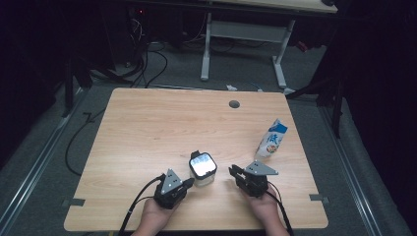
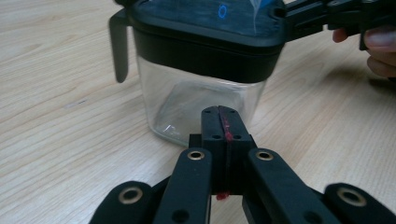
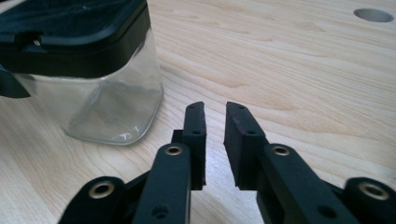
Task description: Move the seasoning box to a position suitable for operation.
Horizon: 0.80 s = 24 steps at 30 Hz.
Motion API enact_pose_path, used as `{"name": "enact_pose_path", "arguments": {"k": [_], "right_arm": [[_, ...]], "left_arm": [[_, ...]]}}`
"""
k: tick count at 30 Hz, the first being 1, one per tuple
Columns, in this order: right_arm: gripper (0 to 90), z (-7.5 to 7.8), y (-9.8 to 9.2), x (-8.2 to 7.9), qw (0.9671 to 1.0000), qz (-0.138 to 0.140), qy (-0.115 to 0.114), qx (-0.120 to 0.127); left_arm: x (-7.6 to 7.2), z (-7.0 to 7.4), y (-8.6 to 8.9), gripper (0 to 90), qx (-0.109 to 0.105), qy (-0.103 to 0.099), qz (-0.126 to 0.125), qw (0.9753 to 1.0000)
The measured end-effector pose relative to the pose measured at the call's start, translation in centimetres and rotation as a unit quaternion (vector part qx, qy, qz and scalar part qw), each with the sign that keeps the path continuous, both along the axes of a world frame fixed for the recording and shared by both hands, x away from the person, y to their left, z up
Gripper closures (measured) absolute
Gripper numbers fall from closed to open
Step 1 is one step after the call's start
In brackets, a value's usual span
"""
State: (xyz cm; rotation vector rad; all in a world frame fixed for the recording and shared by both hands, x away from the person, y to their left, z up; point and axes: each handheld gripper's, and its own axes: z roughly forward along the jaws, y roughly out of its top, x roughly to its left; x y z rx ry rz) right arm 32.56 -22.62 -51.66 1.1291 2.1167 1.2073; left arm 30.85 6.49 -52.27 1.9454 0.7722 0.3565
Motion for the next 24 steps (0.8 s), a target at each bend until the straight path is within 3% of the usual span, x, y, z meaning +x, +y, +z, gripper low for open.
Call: {"name": "enact_pose_path", "arguments": {"k": [13,24], "right_arm": [[82.8,-0.3,-0.1,0.1,0.9998,-0.011,0.007,-0.012],[74.3,-0.4,-0.3,0.1,0.9999,-0.008,0.011,-0.009]], "left_arm": [[0.6,0.1,-2.9,89.5,-0.010,0.008,-0.011,0.9999],[0.6,2.0,0.5,66.0,-0.006,-0.007,0.025,0.9996]]}}
